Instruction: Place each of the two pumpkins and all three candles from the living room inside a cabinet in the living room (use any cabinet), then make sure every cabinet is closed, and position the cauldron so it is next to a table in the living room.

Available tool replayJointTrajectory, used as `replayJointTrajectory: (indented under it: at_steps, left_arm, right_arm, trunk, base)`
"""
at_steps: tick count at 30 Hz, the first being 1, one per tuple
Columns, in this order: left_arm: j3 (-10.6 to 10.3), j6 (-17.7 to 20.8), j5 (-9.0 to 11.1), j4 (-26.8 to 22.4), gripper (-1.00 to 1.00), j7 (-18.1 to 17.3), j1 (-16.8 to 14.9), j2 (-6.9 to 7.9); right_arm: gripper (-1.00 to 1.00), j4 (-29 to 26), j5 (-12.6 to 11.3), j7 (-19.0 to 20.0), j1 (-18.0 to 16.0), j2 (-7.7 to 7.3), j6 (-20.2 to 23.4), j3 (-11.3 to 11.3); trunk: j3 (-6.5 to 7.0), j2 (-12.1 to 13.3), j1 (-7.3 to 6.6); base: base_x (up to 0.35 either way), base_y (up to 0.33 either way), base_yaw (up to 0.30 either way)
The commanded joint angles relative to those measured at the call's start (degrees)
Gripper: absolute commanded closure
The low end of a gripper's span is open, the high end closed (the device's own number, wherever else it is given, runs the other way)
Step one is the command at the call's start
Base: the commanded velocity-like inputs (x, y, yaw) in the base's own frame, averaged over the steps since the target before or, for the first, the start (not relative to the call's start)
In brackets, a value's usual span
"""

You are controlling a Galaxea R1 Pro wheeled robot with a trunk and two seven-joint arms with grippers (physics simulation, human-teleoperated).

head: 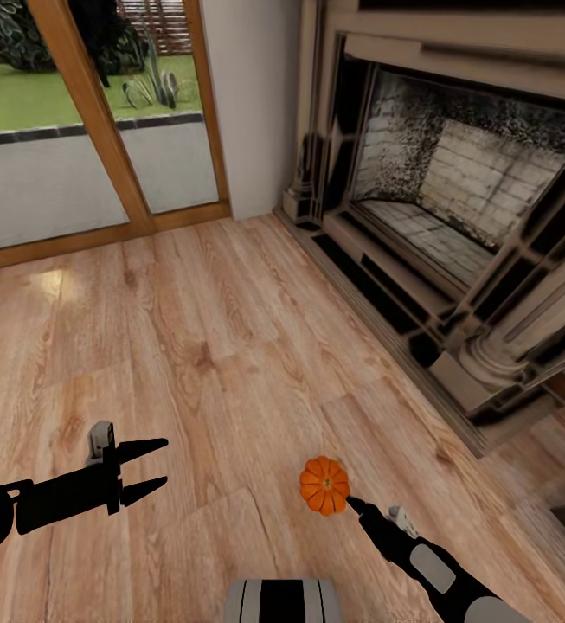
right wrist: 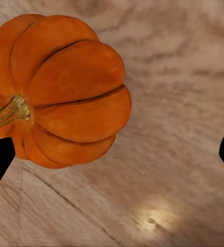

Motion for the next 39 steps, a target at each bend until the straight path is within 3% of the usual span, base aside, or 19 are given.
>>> replayJointTrajectory:
  at_steps: [1,8,14,20,28,34,39]
  left_arm:
    - [0.0,0.1,0.6,0.0,-1.0,0.6,0.0,0.03]
    - [-0.1,0.1,0.6,0.0,-1.0,0.6,0.0,0.03]
    - [0.0,0.1,0.6,0.0,-1.0,0.6,0.0,0.03]
    - [-0.1,0.1,0.6,0.0,-1.0,0.6,0.0,0.03]
    - [-0.1,0.1,0.6,0.0,-1.0,0.6,0.0,-0.05]
    - [-0.1,0.1,0.6,0.0,-1.0,0.6,0.0,-0.07]
    - [-0.1,0.1,0.6,0.0,-1.0,0.6,0.0,-0.06]
  right_arm:
    - [-1.0,0.0,-0.4,0.1,0.0,-0.04,0.2,0.2]
    - [-1.0,-0.5,-0.3,0.7,0.0,-0.08,0.1,0.3]
    - [-1.0,-0.3,-0.4,7.1,0.0,-0.2,0.2,0.3]
    - [-1.0,-0.4,-0.4,8.3,0.0,-0.21,0.2,0.3]
    - [-1.0,-0.5,-0.4,8.6,0.0,-0.23,0.2,0.3]
    - [-1.0,-0.5,-0.4,12.2,0.0,-0.3,0.8,0.3]
    - [-1.0,-0.5,-0.4,12.6,0.0,-0.3,0.8,0.3]
  trunk:
    - [-0.26,0.0,0.01]
    - [-1.82,-0.1,0.19]
    - [-3.14,-0.2,0.35]
    - [-4.47,-0.3,0.5]
    - [-4.47,-0.3,0.5]
    - [-4.47,-0.3,0.5]
    - [-4.47,-0.3,0.5]
  base:
    - [0.0,0.0,0.0]
    - [0.0,0.0,0.0]
    - [0.0,0.0,0.0]
    - [0.0,0.0,0.0]
    - [0.0,0.0,0.0]
    - [0.0,0.0,0.0]
    - [0.0,0.0,0.0]
